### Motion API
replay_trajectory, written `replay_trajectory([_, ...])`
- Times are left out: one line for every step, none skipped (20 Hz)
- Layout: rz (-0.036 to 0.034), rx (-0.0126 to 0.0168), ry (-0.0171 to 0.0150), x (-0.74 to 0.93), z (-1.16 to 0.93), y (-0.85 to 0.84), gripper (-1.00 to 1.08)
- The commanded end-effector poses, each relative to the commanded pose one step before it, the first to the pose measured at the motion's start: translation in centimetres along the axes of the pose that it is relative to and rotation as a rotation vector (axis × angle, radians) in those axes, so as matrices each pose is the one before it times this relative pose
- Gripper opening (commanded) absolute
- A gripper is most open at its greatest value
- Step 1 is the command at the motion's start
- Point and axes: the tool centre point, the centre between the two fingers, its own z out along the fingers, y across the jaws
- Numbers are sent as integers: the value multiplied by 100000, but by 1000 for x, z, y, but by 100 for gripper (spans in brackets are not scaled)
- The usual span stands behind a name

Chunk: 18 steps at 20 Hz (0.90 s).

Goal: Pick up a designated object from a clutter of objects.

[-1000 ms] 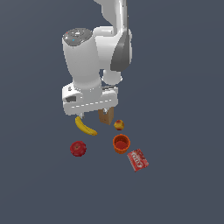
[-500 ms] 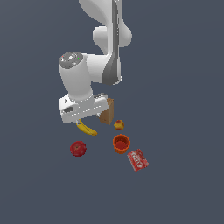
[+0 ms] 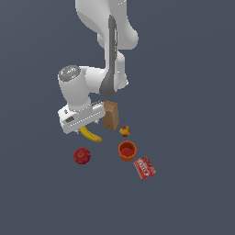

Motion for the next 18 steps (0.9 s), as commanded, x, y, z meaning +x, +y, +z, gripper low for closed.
replay_trajectory([-3602,2192,-2359,-1735,2333,-556,100])
replay_trajectory([-1166,37,-136,-328,374,36,100])
replay_trajectory([-1079,35,-127,-306,345,26,100])
replay_trajectory([-993,33,-118,-283,316,18,100])
replay_trajectory([-908,31,-109,-259,287,11,100])
replay_trajectory([-822,29,-99,-235,259,5,100])
replay_trajectory([-735,27,-89,-211,231,2,100])
replay_trajectory([-646,24,-79,-188,203,-1,100])
replay_trajectory([-565,21,-69,-161,176,-4,100])
replay_trajectory([-474,18,-58,-138,148,-4,100])
replay_trajectory([-390,15,-48,-112,121,-5,100])
replay_trajectory([-302,12,-37,-88,94,-4,100])
replay_trajectory([-217,9,-27,-62,67,-3,100])
replay_trajectory([-128,5,-16,-38,40,-2,100])
replay_trajectory([-48,2,-6,-10,14,-2,100])
replay_trajectory([334,9,13,51,-72,12,100])
replay_trajectory([0,0,0,-2,30,-1,100])
replay_trajectory([0,0,0,-5,89,-2,100])
